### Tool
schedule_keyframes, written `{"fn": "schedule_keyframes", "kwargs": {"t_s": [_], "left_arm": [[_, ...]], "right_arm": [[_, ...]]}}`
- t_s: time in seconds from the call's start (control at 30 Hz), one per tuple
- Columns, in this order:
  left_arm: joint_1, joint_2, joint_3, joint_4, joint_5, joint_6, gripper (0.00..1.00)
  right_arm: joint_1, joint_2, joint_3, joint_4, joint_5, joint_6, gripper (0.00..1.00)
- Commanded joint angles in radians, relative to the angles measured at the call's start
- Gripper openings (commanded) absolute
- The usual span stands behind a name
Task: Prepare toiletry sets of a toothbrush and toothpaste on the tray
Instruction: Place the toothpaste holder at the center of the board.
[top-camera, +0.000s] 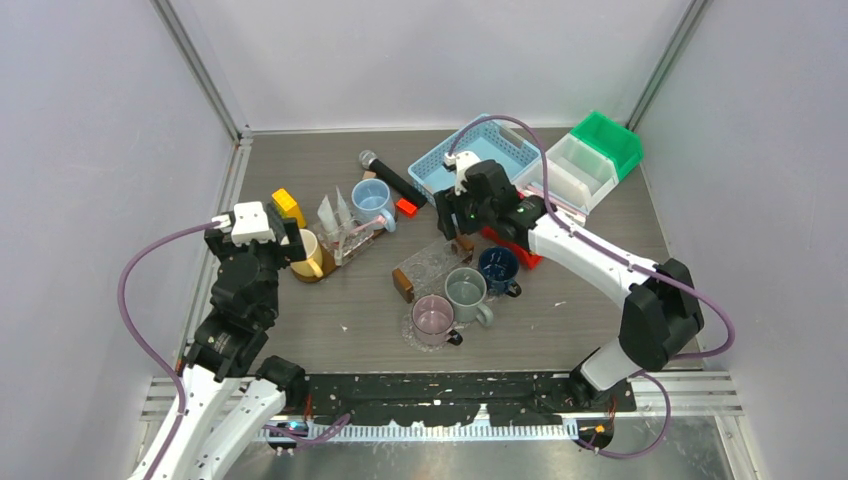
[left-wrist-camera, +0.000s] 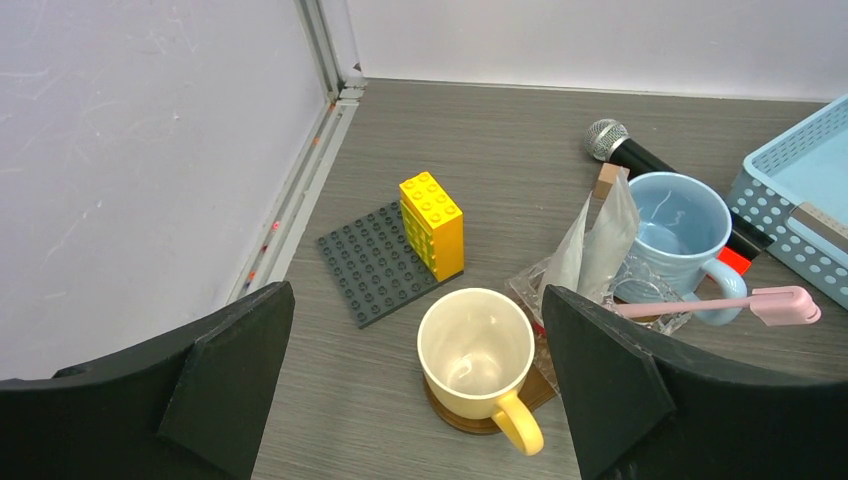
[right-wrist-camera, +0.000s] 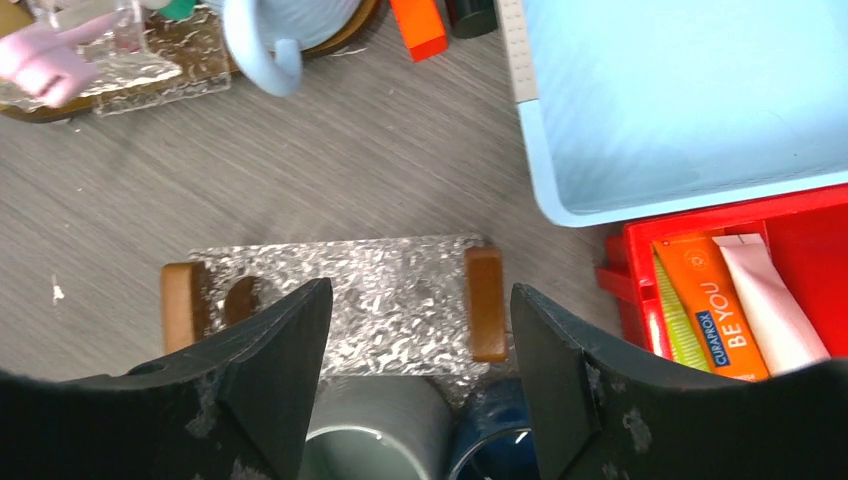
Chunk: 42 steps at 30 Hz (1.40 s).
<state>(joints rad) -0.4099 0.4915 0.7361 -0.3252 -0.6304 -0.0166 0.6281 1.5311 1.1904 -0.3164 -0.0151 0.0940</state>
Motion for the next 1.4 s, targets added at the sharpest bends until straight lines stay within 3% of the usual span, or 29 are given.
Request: {"fn": "schedule_keyframes", "kwargs": {"t_s": [0.0,0.37,0.87,1.37], "left_arm": [[0.008,-0.002,0.002,0.052,0.009,0.01,0.98],[0.01,-0.004,0.001,0.048,0.011,0.009,0.98],[0.011,0.002,0.0,0.05,0.018,0.009,0.98],[0.013,0.009,-0.001,0.049,0.023,0.01,0.98]], "right_arm": [[0.075,0.019,0.107,-0.173,0.114,0.083,0.73],[0.161,0.191,0.235,-0.311,0.157,0.151,0.8],[0.214,0.285,0.251,-0.274,0.185,0.158,0.82],[0.228,0.333,0.225,-0.261,0.198,0.096,0.71]]}}
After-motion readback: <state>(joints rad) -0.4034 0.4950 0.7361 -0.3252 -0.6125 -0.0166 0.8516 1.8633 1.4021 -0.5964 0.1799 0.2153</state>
